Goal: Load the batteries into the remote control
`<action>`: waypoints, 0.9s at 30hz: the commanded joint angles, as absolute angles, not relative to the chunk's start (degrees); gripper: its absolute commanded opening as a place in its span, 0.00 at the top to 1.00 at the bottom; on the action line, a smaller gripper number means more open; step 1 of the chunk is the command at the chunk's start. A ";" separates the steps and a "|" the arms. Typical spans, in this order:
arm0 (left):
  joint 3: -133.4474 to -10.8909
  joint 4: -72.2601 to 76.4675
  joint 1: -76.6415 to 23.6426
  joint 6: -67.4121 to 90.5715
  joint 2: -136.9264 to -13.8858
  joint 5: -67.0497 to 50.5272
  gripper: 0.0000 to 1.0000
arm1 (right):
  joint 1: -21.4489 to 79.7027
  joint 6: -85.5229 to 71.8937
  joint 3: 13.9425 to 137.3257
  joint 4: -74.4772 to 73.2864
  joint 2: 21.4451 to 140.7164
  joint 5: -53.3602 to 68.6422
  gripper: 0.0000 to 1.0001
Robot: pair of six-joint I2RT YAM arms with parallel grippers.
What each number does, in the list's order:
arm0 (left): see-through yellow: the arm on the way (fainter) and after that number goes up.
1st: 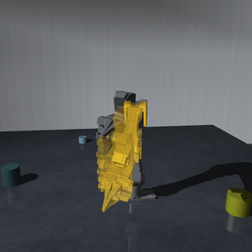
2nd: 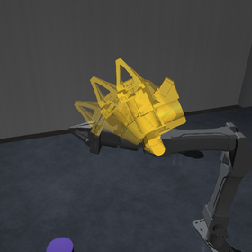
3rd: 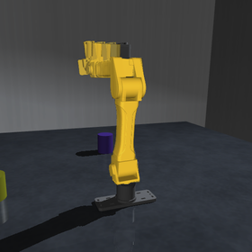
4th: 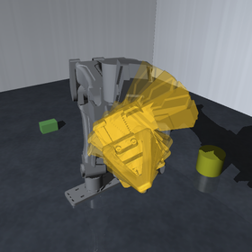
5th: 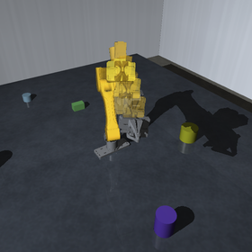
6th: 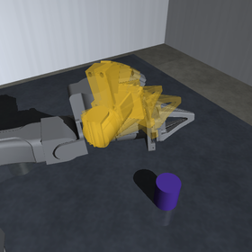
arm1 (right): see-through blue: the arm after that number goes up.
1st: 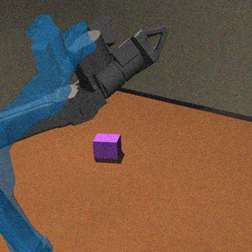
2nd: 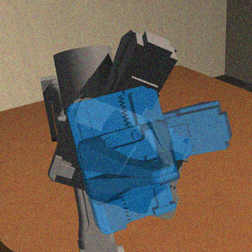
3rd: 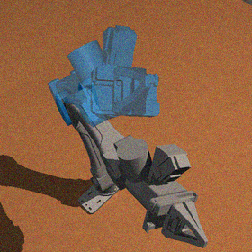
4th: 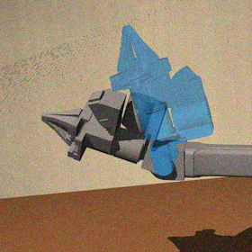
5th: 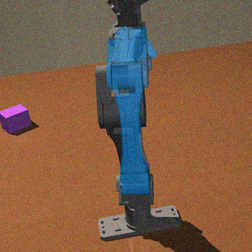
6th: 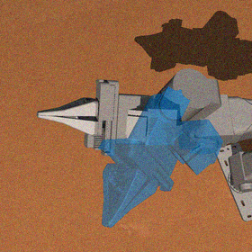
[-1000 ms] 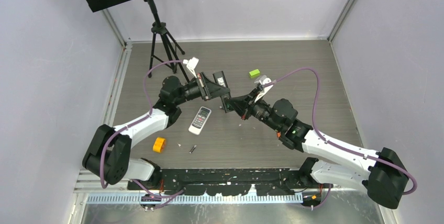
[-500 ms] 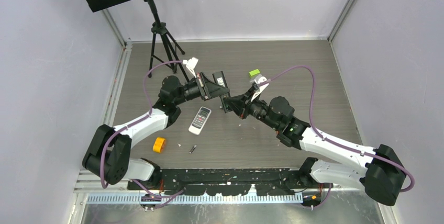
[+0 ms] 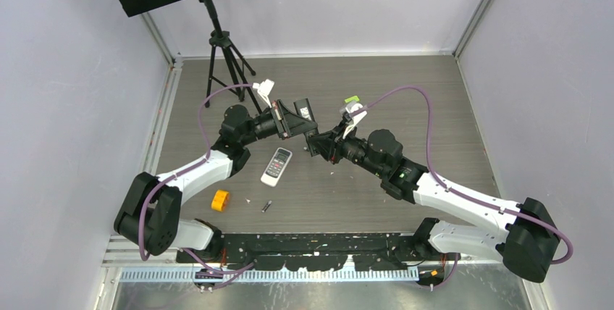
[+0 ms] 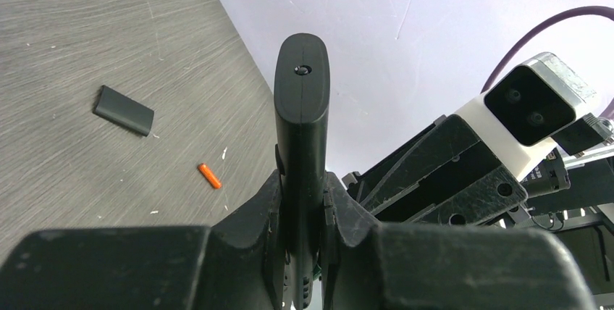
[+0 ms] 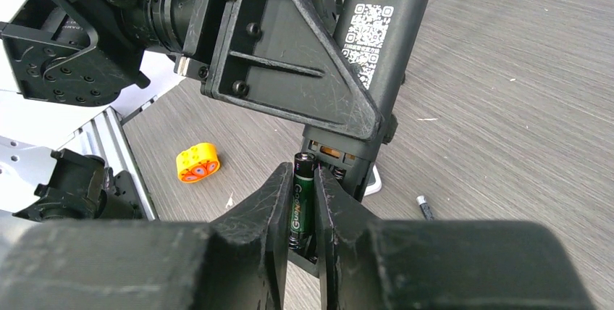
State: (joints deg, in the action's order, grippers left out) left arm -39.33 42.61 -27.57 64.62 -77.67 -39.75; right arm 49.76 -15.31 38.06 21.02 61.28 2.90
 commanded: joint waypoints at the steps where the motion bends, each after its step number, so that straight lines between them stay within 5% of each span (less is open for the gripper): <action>1: -40.88 45.61 -27.18 65.82 -76.29 -40.96 1.00 | 50.10 -15.44 40.31 20.41 61.31 1.79 0.76; 20: -40.26 46.71 -26.24 65.53 -77.14 -40.58 1.00 | 49.99 -24.00 42.48 18.20 58.96 -5.40 0.31; 27: -40.16 48.46 -26.02 65.24 -77.39 -38.15 1.00 | 49.61 -42.04 42.74 12.93 55.44 -12.26 0.12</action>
State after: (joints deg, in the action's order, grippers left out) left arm -39.33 43.20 -26.41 65.60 -77.67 -39.38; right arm 50.02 -28.73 40.12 14.59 58.70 -6.04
